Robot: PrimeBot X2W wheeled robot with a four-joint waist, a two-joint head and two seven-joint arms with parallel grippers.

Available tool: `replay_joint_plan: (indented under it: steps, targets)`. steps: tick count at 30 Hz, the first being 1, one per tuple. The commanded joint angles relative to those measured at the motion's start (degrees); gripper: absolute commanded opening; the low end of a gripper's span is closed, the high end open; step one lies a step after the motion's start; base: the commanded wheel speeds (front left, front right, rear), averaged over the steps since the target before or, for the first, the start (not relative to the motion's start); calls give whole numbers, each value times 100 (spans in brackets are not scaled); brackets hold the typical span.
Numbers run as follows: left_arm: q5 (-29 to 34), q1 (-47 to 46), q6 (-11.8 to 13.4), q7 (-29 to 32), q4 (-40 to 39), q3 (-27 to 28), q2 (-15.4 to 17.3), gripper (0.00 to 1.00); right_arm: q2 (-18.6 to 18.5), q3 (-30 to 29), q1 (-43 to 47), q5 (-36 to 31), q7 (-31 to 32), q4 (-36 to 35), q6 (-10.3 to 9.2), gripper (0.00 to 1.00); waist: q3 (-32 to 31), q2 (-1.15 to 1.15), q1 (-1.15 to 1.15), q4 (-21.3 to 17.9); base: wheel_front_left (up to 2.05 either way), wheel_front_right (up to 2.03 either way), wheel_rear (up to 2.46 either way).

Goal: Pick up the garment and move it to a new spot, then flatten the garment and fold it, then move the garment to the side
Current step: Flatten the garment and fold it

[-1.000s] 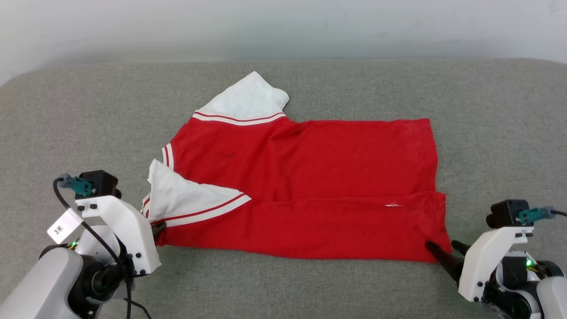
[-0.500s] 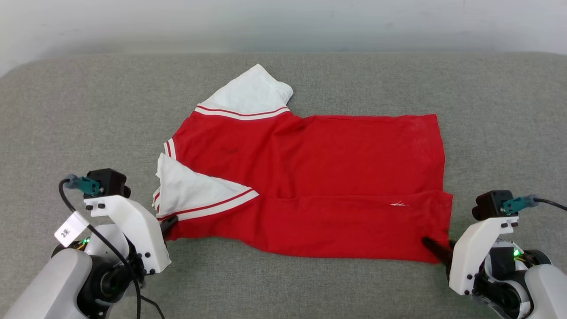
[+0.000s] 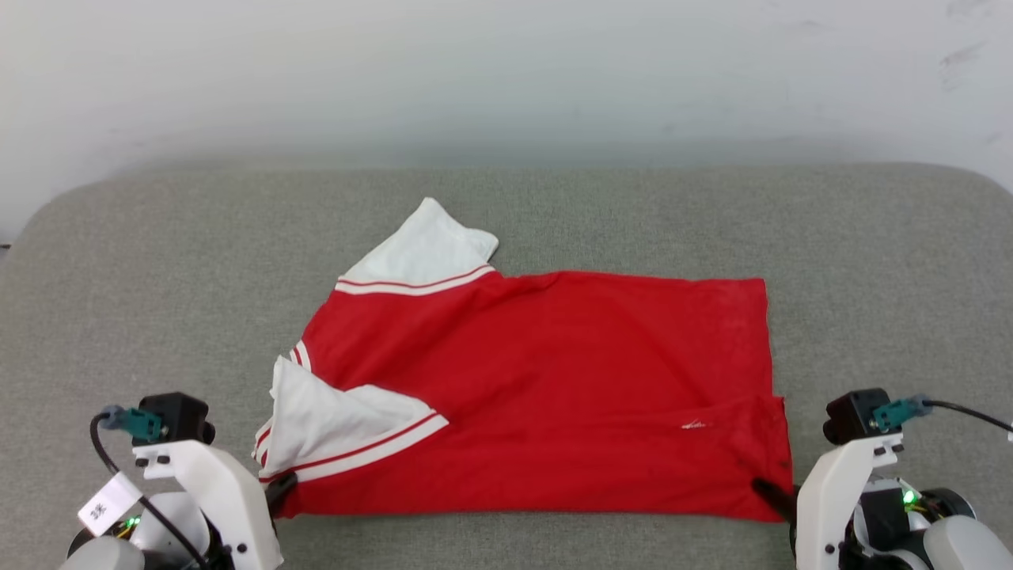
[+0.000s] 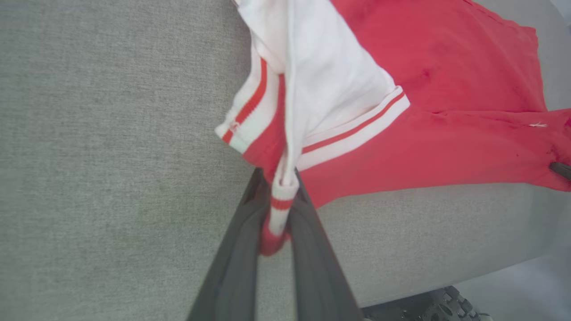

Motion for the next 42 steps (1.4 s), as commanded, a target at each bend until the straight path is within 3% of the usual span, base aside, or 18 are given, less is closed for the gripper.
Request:
replay_joint_plan:
  steps: [1, 12, 19, 20, 21, 22, 23, 24, 35, 42]
  targets:
    - [-15, 134, 68, -51, -74, 53, 72, 0, -44, 18, 111, 48, 17, -68, -3, 0, -126, 0, 0, -3, 0, 0, 0]
    - [-341, 1283, 491, -133, -400, 336, 253, 0, 56, -151, 1065, 26, 296, -603, -3, 0, -337, 0, 0, 34, 0, 0, 0]
    - [-387, 1281, 329, -187, -2, 172, 33, 0, 354, -353, 1366, -33, 269, -570, -3, 0, -275, 0, 0, 49, 0, 0, 0]
    - [-366, 1225, 294, -196, 97, 126, -22, 0, 406, -365, 1366, -29, 264, -521, -3, 7, -265, 0, 0, 46, 0, 0, 0]
    - [-342, 1157, 267, -244, 191, 108, -89, 0, 443, -371, 1360, -39, 248, -502, -3, 31, -259, 0, 0, 41, 0, 0, 0]
    - [-312, 1085, 242, -281, 293, 92, -147, 15, 502, -390, 1358, -3, 226, -484, -3, 75, -252, 0, 0, 35, 0, 0, 0]
    - [-339, 1051, 208, -280, 388, 63, -210, 47, 533, -378, 1368, 10, 245, -462, -3, 100, -248, 0, 0, 27, 0, 0, 0]
    - [-345, 1014, 178, -297, 468, 40, -255, 100, 536, -381, 1360, -15, 196, -482, -3, 100, -250, 0, 0, 16, 0, 0, 0]
    - [58, 632, 32, -717, 678, 6, -234, 100, 623, -520, 1313, -570, -904, -924, -3, 100, -406, 0, 0, -81, 0, 0, 0]
    - [507, 241, 37, -1146, 585, -59, -270, 100, 943, -978, 1077, -1230, -2151, -1281, -3, 100, -426, 0, 0, -163, 0, 0, 0]
